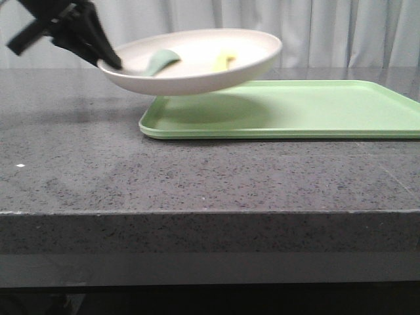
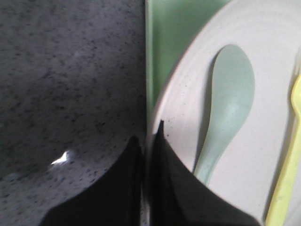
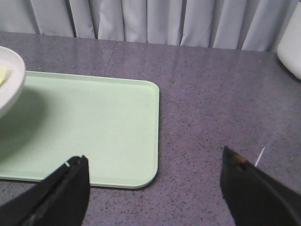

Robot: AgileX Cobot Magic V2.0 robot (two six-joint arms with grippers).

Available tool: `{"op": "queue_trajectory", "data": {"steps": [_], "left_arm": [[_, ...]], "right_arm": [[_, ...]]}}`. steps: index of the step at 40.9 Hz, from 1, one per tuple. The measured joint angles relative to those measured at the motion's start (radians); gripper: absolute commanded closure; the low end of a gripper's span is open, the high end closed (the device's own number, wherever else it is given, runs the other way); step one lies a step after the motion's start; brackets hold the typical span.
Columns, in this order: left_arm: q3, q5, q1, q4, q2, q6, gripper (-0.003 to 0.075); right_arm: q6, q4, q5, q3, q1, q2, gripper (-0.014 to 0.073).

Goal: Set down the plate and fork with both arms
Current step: 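Lift the plate with the left gripper and carry it over the tray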

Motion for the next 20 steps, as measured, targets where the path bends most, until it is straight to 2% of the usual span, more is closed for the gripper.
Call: {"op": "queue_trajectory", "data": {"steps": [9,20], "left_arm": [[-0.182,0.000,-0.131,0.037,0.149,-0.086,0.0738],[-0.369,0.010,-0.203,0.063,0.286,-0.170,0.0738]], "right_arm": [[0.000,0.000,0.001,0.000,0.043,0.000,0.0001],[0.000,0.000,0.001,0.000,0.092,0.000,0.0001]]}}
